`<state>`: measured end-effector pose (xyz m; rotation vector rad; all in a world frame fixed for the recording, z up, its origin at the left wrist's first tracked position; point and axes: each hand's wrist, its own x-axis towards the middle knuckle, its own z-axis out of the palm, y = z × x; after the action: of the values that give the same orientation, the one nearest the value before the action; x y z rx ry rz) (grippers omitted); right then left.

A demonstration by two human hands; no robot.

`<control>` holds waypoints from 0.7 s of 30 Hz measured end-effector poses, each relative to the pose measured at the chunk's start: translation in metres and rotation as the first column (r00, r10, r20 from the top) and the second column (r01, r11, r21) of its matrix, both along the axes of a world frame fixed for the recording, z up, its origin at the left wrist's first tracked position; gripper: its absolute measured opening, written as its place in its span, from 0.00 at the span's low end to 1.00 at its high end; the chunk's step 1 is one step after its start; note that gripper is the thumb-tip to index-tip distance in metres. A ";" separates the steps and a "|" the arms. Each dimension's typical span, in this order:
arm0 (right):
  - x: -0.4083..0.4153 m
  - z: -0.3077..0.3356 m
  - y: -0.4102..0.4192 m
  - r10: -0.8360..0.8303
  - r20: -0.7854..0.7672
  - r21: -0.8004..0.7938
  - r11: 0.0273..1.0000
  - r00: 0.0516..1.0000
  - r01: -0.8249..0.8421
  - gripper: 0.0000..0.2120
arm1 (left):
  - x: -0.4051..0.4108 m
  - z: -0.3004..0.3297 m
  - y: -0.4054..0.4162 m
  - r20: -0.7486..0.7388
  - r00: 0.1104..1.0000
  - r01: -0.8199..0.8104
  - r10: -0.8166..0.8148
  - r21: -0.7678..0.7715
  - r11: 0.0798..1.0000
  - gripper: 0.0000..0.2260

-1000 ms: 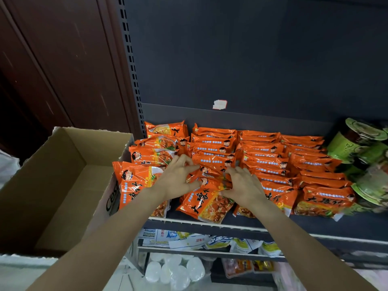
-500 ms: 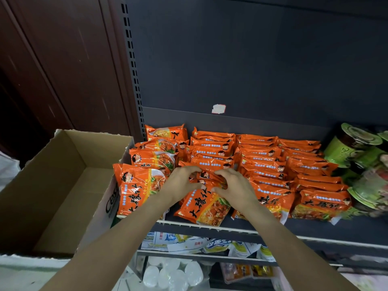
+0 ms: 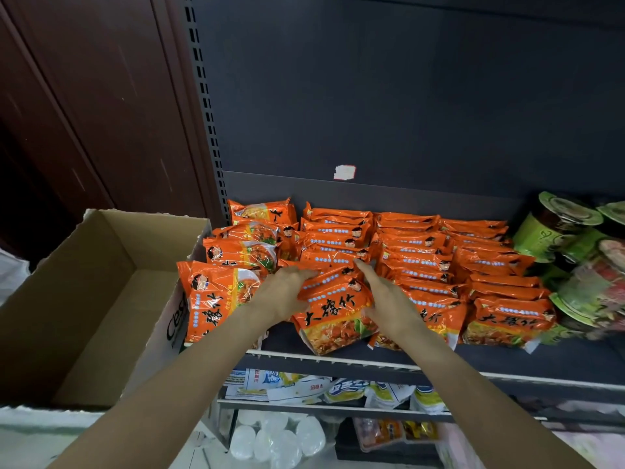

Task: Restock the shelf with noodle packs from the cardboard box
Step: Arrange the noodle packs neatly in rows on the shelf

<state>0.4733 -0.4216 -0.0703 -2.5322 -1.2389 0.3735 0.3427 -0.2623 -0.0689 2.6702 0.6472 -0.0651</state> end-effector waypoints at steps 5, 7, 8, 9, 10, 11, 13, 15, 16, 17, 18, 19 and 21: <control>0.001 -0.007 0.004 -0.015 -0.135 0.048 0.999 0.991 0.022 0.51 | 0.001 0.002 0.001 0.036 0.999 0.013 -0.017 0.092 0.996 0.25; -0.001 -0.009 0.004 -0.019 -0.128 0.075 0.997 0.992 0.029 0.52 | 0.002 0.002 0.001 0.049 0.998 0.024 -0.032 0.152 0.988 0.24; -0.001 -0.009 0.003 -0.015 -0.074 0.093 0.995 0.997 0.022 0.53 | 0.002 0.001 0.001 0.042 0.998 0.034 -0.042 0.173 0.984 0.25; -0.002 -0.009 0.002 -0.003 0.012 0.116 0.993 1.000 0.002 0.54 | 0.002 0.001 0.000 0.034 0.998 0.044 -0.052 0.194 0.980 0.25; -0.001 -0.008 0.001 0.020 0.102 0.138 0.990 0.995 -0.034 0.54 | 0.001 0.001 0.000 0.028 0.998 0.049 -0.056 0.217 0.975 0.26; 0.000 -0.008 0.001 0.061 0.170 0.132 0.988 0.984 -0.084 0.54 | 0.000 0.001 0.000 0.029 0.998 0.043 -0.052 0.241 0.970 0.27; 0.000 -0.009 0.002 0.185 0.243 -0.007 0.982 0.952 -0.189 0.48 | -0.002 0.001 0.002 -0.001 1.000 0.004 -0.004 0.261 0.965 0.34; -0.001 -0.012 0.006 0.259 0.266 -0.148 0.963 0.929 -0.226 0.44 | -0.003 0.000 0.006 -0.088 0.994 -0.046 0.070 0.253 0.966 0.41; -0.002 -0.013 0.008 0.261 0.284 -0.173 0.960 0.923 -0.218 0.44 | -0.002 0.000 0.007 -0.134 0.985 -0.068 0.104 0.249 0.966 0.42; -0.002 -0.015 0.011 0.254 0.313 -0.183 0.962 0.915 -0.204 0.45 | 0.000 0.000 0.008 -0.172 0.976 -0.088 0.133 0.246 0.965 0.43; -0.002 -0.016 0.013 0.246 0.345 -0.190 0.963 0.906 -0.190 0.45 | 0.002 0.001 0.009 -0.200 0.968 -0.101 0.153 0.245 0.964 0.43; -0.002 -0.017 0.014 0.248 0.372 -0.206 0.962 0.894 -0.181 0.45 | 0.004 0.002 0.009 -0.221 0.962 -0.108 0.163 0.243 0.964 0.42; -0.002 -0.018 0.016 0.270 0.410 -0.247 0.952 0.871 -0.179 0.43 | 0.007 0.002 0.008 -0.245 0.956 -0.106 0.159 0.217 0.970 0.39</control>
<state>0.4711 -0.4053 -0.0887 -2.7451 -1.7551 -0.0413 0.3495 -0.2545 -0.0664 2.8298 0.9628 -0.3361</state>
